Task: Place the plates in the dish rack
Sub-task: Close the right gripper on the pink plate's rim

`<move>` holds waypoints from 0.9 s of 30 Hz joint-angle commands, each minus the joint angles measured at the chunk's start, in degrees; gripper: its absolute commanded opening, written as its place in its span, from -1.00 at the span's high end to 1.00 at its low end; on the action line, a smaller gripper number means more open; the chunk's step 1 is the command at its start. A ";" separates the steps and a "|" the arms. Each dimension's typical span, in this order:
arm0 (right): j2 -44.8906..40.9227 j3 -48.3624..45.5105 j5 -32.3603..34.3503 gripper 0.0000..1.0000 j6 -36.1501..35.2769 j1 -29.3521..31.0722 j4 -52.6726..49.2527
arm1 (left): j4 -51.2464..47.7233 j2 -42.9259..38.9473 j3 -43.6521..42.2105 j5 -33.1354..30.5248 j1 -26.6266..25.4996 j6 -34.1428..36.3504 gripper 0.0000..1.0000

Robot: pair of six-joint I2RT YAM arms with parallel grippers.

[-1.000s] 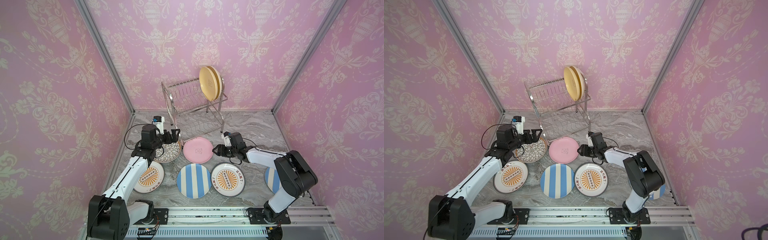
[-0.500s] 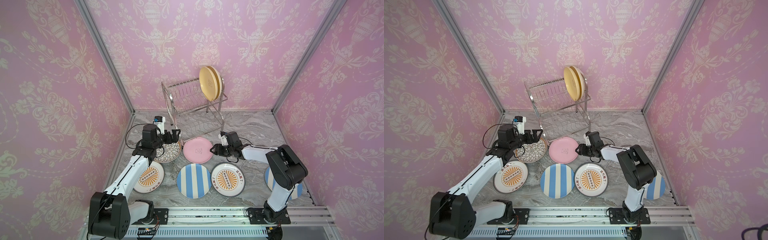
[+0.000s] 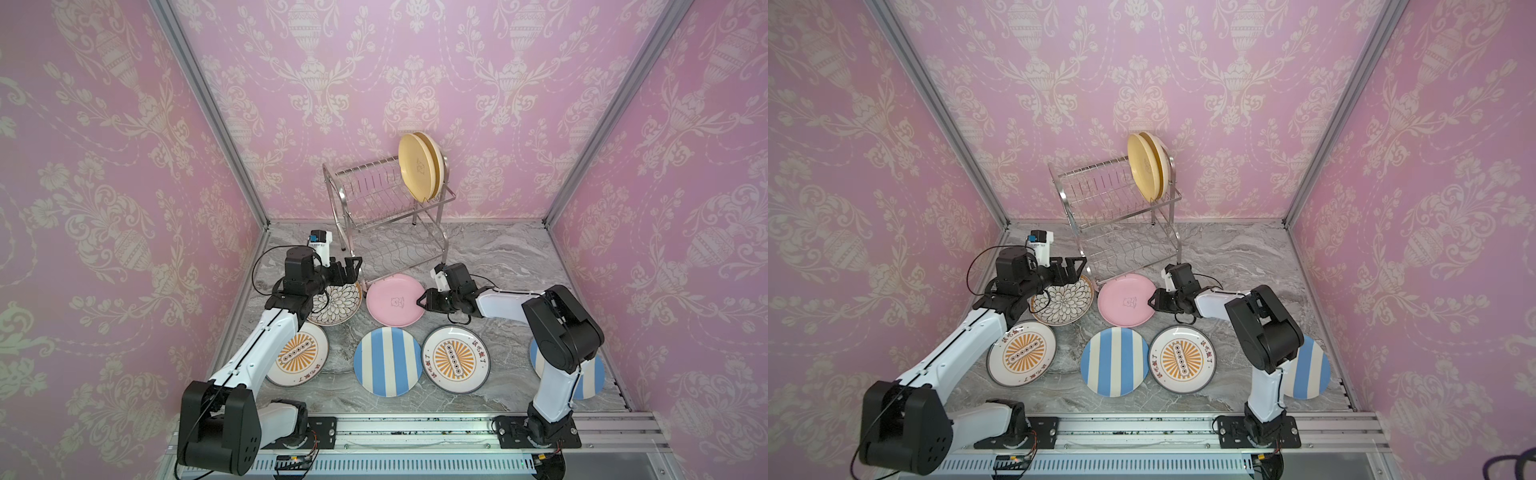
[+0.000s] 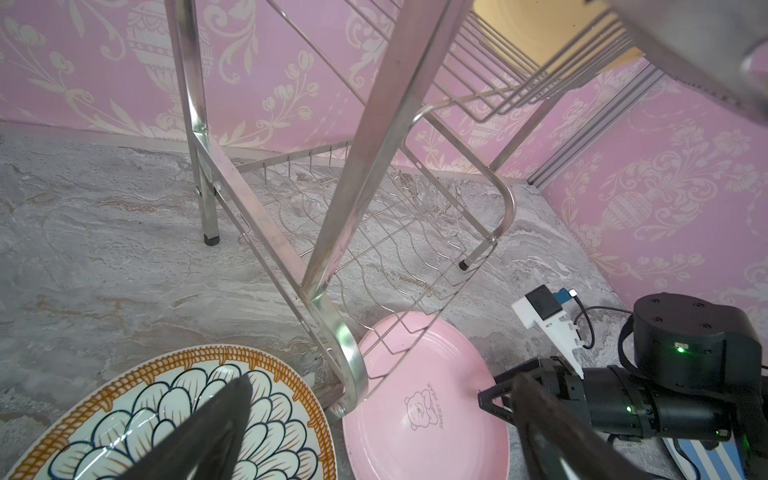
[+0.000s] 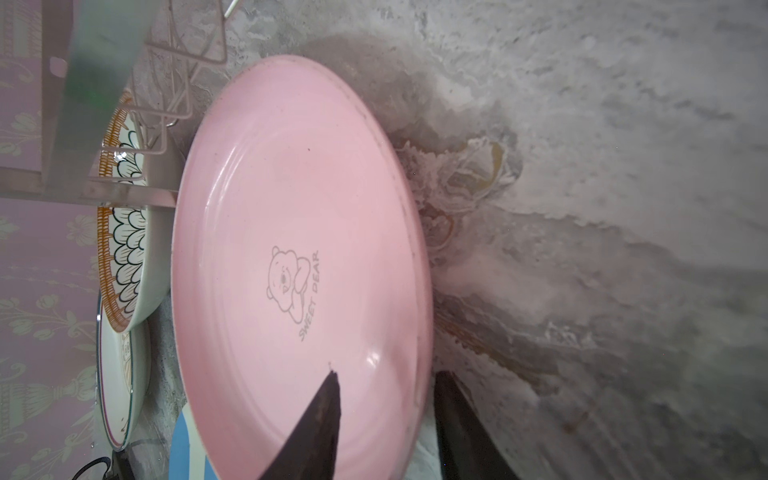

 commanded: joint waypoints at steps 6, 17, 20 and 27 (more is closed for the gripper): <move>0.02 2.01 1.30 0.43 2.51 0.37 -2.43 | 0.74 0.07 1.98 0.02 -0.37 2.03 -0.99; -2.22 3.81 5.72 0.76 3.35 0.45 -9.65 | 1.09 -0.49 2.07 0.78 -0.42 2.68 -0.99; -3.17 6.03 8.40 0.84 2.73 0.46 -16.11 | 1.43 -0.58 2.18 1.07 -0.42 2.53 -0.99; -6.85 10.81 15.35 0.89 1.37 0.37 -28.35 | 2.88 -1.14 1.52 0.93 -0.42 2.30 -0.99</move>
